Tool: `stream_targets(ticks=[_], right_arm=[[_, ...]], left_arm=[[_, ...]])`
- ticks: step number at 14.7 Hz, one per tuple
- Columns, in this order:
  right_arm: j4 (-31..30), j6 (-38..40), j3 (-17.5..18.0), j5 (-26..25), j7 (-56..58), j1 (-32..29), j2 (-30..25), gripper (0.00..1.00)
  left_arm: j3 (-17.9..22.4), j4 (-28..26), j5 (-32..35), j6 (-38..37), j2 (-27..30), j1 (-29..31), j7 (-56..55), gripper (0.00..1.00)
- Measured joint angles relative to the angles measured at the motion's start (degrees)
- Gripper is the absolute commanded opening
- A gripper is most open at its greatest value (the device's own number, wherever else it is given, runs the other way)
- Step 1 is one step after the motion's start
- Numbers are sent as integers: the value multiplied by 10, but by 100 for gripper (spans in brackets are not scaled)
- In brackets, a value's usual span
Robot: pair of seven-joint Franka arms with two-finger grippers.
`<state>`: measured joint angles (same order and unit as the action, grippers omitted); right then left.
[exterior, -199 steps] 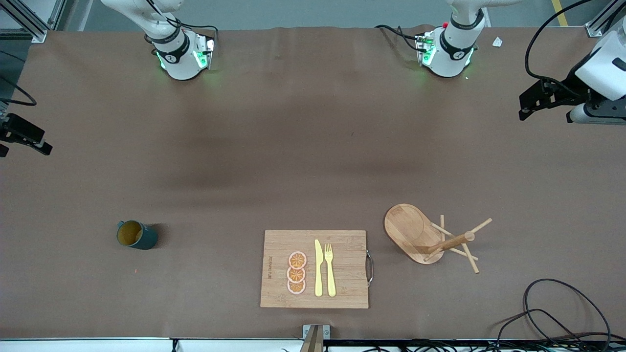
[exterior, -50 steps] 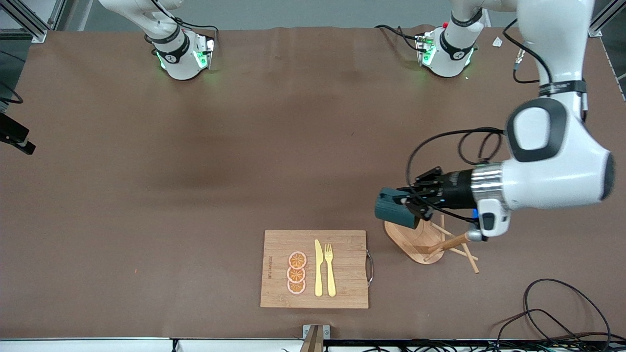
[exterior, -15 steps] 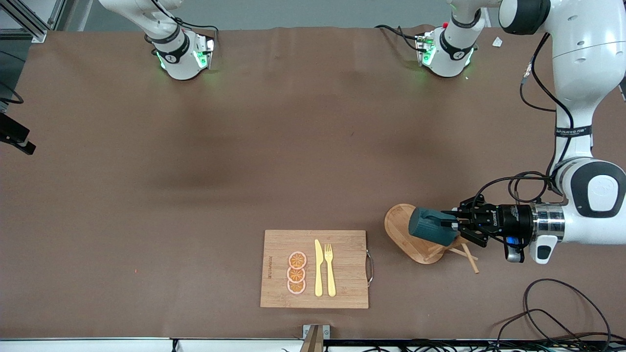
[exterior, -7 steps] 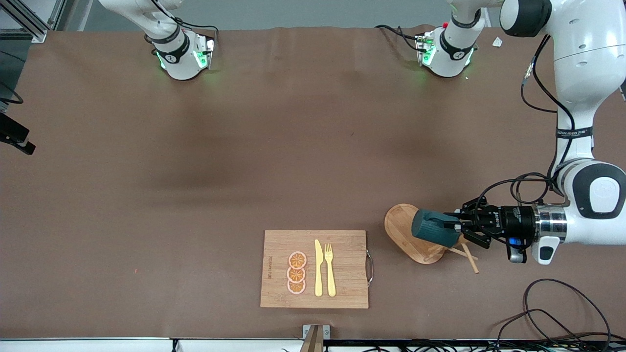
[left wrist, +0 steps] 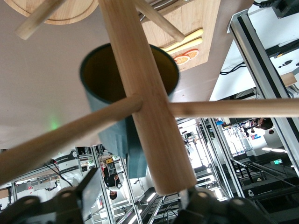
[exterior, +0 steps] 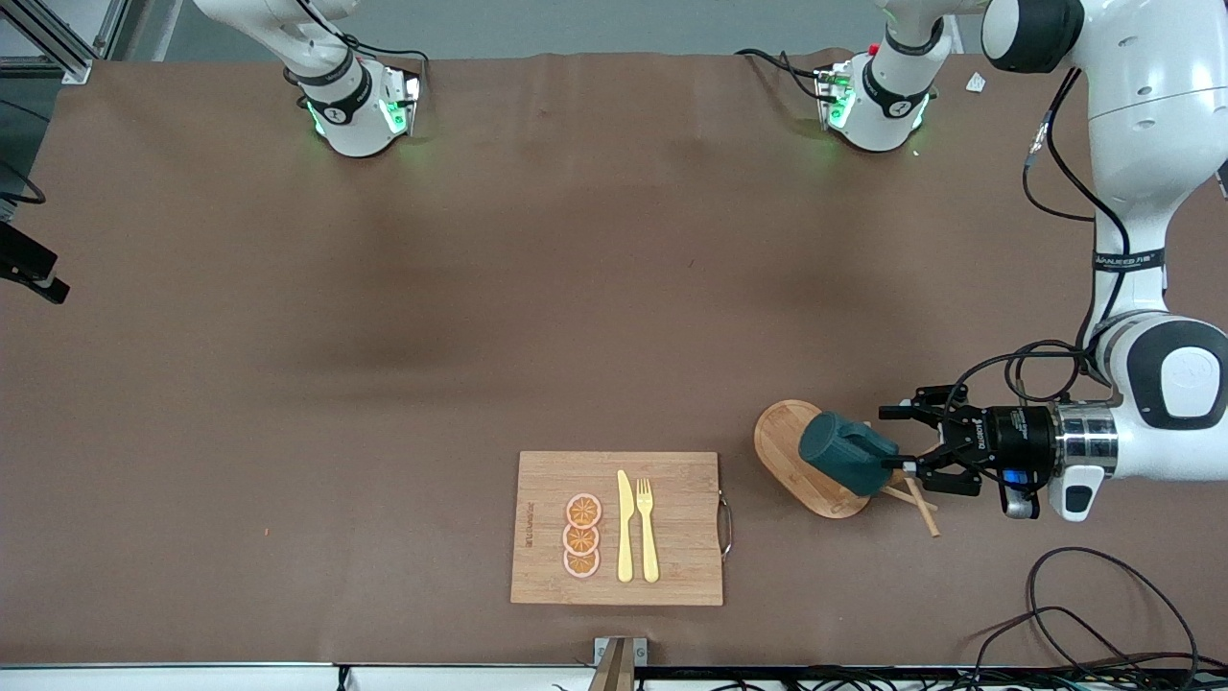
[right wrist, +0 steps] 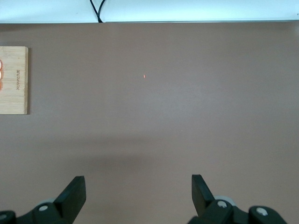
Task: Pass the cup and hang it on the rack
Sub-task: 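Open the left gripper and pull it back from the mug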
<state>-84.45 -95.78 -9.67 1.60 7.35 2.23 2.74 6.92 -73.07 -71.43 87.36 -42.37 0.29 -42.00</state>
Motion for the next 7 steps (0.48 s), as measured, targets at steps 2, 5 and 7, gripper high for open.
stream_targets(ticks=[2,5,7], right_arm=[[0,0,0,0,0,0,0,100],[0,0,0,0,0,0,0,100],[0,0,0,0,0,0,0,100]], left_arm=[[0,7,0,0,5,0,-21,100],[0,18,23,0,40,-6,-35,100],[-1,20,73,0,80,-15,-41,100]])
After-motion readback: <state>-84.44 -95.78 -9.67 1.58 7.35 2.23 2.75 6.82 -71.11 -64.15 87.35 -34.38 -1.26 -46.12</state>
